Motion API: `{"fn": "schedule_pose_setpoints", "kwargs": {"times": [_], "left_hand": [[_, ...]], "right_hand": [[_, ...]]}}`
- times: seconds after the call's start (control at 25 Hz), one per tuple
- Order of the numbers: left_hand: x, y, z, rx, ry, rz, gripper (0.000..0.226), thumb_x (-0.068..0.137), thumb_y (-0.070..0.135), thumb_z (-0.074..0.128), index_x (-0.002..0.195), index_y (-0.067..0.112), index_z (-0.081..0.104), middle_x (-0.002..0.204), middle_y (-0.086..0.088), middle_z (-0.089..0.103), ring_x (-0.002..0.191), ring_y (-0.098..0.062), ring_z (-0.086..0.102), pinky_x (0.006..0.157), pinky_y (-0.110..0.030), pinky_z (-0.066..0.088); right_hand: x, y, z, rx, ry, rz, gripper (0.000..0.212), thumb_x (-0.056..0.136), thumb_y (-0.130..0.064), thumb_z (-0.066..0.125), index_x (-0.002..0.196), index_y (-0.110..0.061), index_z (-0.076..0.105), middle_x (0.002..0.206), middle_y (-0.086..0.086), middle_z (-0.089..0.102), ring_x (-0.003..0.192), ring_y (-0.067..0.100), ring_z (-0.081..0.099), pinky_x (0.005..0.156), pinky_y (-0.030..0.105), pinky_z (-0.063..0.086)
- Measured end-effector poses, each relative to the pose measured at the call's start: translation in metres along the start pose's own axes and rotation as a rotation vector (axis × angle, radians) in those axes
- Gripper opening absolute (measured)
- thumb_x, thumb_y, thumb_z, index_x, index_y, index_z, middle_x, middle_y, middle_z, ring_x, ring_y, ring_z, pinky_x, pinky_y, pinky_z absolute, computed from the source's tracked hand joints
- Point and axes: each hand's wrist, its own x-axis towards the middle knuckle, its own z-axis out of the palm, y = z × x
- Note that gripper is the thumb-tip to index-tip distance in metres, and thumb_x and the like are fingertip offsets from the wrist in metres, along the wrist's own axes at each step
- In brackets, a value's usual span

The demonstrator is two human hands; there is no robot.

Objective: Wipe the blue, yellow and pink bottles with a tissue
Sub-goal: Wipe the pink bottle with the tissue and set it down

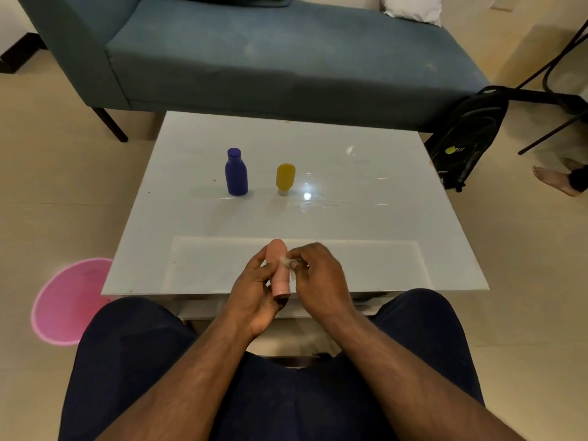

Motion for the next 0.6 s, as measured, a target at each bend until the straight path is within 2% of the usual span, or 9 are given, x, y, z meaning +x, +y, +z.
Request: {"fn": "schedule_pose_setpoints", "kwargs": {"times": [0.08,0.16,0.2,0.28,0.36,0.52,0.6], "left_hand": [[0.000,0.001,-0.002,-0.040,0.017,0.009,0.045,0.100,0.013,0.056,0.141,0.031,0.055,0.134,-0.011,0.061,0.106,-0.029,0.065,0.072,-0.040,0.057],[0.001,0.004,-0.003,-0.058,0.037,0.023,0.045,0.101,0.012,0.053,0.141,0.033,0.055,0.137,-0.010,0.060,0.112,-0.033,0.064,0.086,-0.046,0.051],[0.001,0.004,-0.002,-0.061,0.040,0.024,0.045,0.101,0.013,0.053,0.141,0.034,0.055,0.137,-0.010,0.060,0.110,-0.032,0.065,0.084,-0.046,0.050],[0.000,0.004,0.001,-0.075,0.032,0.022,0.047,0.100,0.012,0.055,0.140,0.034,0.055,0.136,-0.013,0.060,0.101,-0.029,0.066,0.074,-0.041,0.052],[-0.002,0.003,0.003,-0.089,0.012,0.024,0.048,0.099,0.009,0.055,0.142,0.030,0.054,0.133,-0.016,0.060,0.100,-0.028,0.066,0.073,-0.042,0.056],[-0.003,0.003,0.001,0.003,0.027,0.062,0.043,0.101,0.011,0.054,0.138,0.032,0.057,0.128,-0.004,0.065,0.108,-0.028,0.068,0.083,-0.048,0.057],[-0.001,0.001,0.001,0.001,0.038,0.064,0.043,0.100,0.012,0.056,0.137,0.033,0.058,0.130,-0.005,0.066,0.105,-0.027,0.070,0.083,-0.046,0.057]], "right_hand": [[-0.014,-0.004,0.005,-0.031,-0.082,-0.102,0.018,0.090,-0.007,0.057,0.102,-0.016,0.067,0.098,-0.001,0.061,0.089,0.008,0.056,0.080,0.022,0.049],[-0.030,-0.007,0.007,-0.086,-0.183,-0.226,0.025,0.086,-0.002,0.059,0.105,-0.015,0.067,0.100,0.001,0.062,0.092,0.013,0.057,0.082,0.025,0.050],[-0.028,-0.004,0.006,-0.100,-0.191,-0.231,0.025,0.085,-0.002,0.060,0.105,-0.014,0.068,0.100,0.002,0.063,0.092,0.015,0.057,0.082,0.026,0.050],[-0.011,0.003,0.006,-0.075,-0.077,-0.116,0.020,0.087,-0.006,0.059,0.103,-0.012,0.068,0.097,0.001,0.061,0.090,0.015,0.058,0.079,0.028,0.051],[-0.005,0.004,0.006,-0.062,-0.022,-0.054,0.019,0.087,-0.006,0.057,0.101,-0.014,0.068,0.096,0.000,0.059,0.088,0.015,0.056,0.078,0.031,0.052],[-0.032,-0.005,0.011,-0.155,-0.219,-0.300,0.027,0.081,-0.002,0.055,0.100,-0.017,0.068,0.094,0.001,0.062,0.087,0.019,0.052,0.077,0.034,0.049],[-0.024,0.003,0.011,-0.152,-0.205,-0.281,0.027,0.081,-0.003,0.053,0.100,-0.015,0.069,0.092,0.002,0.063,0.086,0.019,0.053,0.076,0.034,0.050]]}}
